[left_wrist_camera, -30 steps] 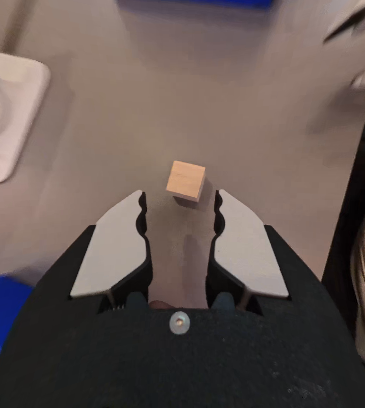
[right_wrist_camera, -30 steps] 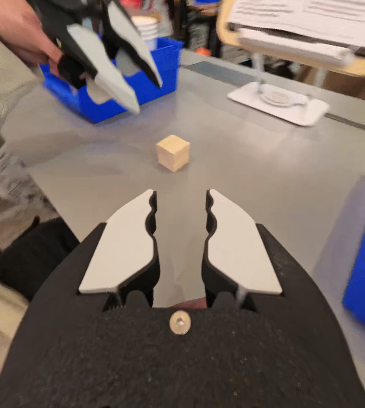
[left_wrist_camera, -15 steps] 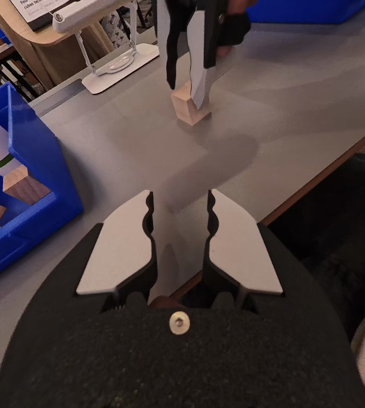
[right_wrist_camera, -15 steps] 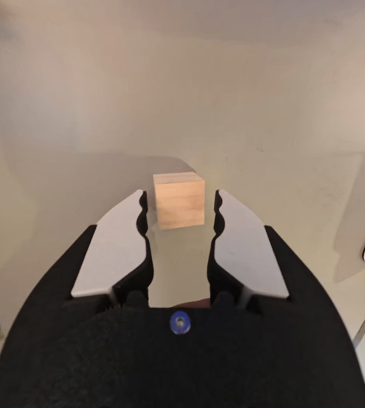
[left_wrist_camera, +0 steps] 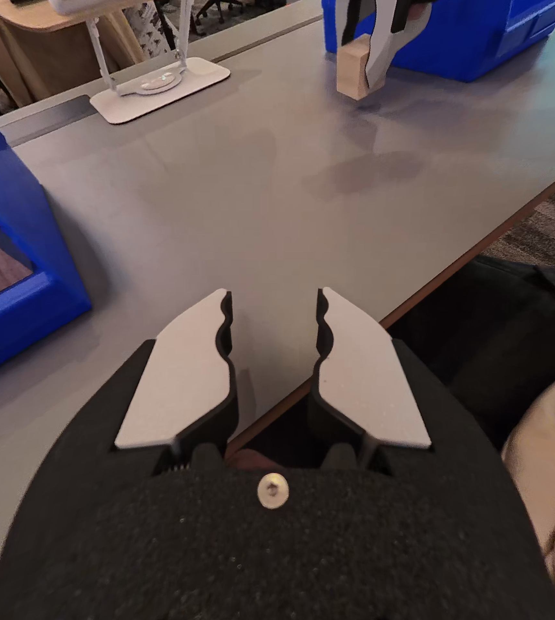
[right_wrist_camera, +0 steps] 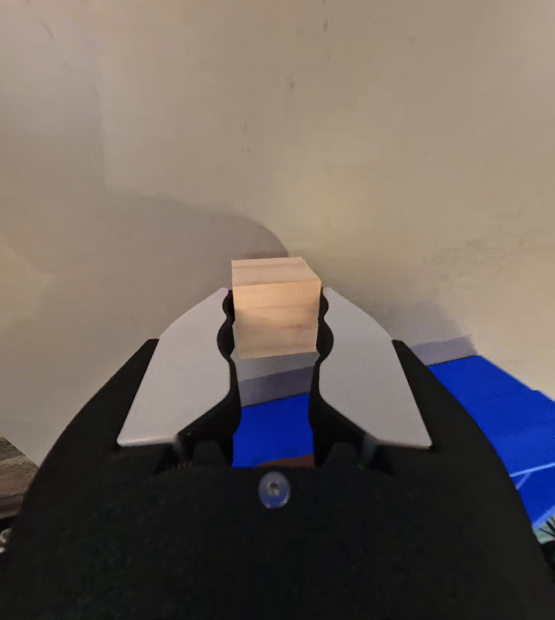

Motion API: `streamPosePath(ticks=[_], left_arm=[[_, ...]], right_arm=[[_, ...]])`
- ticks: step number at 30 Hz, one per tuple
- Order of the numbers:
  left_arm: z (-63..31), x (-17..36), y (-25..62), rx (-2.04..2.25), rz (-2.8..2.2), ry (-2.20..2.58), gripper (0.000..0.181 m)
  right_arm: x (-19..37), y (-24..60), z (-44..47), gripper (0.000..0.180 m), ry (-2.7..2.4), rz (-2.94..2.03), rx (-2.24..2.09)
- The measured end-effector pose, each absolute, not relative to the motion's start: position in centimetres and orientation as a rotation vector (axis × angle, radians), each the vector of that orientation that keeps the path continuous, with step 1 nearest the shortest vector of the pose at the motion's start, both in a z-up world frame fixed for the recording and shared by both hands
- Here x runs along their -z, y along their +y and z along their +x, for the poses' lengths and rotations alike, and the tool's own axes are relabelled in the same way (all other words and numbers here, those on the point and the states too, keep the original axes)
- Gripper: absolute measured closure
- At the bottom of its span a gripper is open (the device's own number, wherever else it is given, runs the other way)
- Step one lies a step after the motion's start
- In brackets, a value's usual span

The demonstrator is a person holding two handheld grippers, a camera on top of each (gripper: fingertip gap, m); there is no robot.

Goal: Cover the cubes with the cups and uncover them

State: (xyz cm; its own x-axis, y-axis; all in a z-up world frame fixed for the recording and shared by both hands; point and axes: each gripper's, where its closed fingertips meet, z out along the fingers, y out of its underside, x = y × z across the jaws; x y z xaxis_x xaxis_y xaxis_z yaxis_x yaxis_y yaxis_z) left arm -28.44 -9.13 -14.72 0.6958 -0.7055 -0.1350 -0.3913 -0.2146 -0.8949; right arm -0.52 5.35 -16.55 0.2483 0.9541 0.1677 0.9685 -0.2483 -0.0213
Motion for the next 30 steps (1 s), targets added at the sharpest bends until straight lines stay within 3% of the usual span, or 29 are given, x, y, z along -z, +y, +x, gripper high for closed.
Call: streamPosePath(ticks=[1, 6, 12, 13, 17, 21, 26, 30], left_arm=[[-28.3, 14.7, -9.1, 0.361, -1.831, 0.868, 0.133], [-27.7, 15.2, -9.0, 0.352, -1.846, 0.896, 0.131], [-27.2, 15.5, -9.1, 0.369, -1.852, 0.909, 0.13], [-27.2, 15.5, -9.1, 0.371, -1.854, 0.907, 0.13], [-28.2, 15.0, -8.5, 0.351, -1.866, 0.843, 0.129], [-29.8, 14.2, -7.6, 0.312, -1.876, 0.74, 0.13], [-31.4, 13.9, -6.9, 0.319, -1.937, 0.605, 0.13], [-32.6, 14.0, -6.5, 0.289, -1.981, 0.538, 0.129]], right_arm=[[17.0, 5.2, 0.3, 0.133, -1.843, -2.404, 0.19], [18.7, 5.1, 2.1, 0.133, -1.867, -2.44, 0.251], [18.6, 5.1, 2.3, 0.12, -1.88, -2.435, 0.287], [18.2, 5.2, 2.6, 0.111, -1.871, -2.428, 0.319], [12.0, 5.0, 0.5, 0.112, -1.599, -2.235, 0.272], [7.1, 0.1, -4.9, 0.115, -1.115, -1.943, -0.117], [11.7, -7.1, -7.8, 0.121, -0.543, -1.88, -0.502], [15.2, -9.9, -8.2, 0.118, -0.411, -1.977, -0.542]])
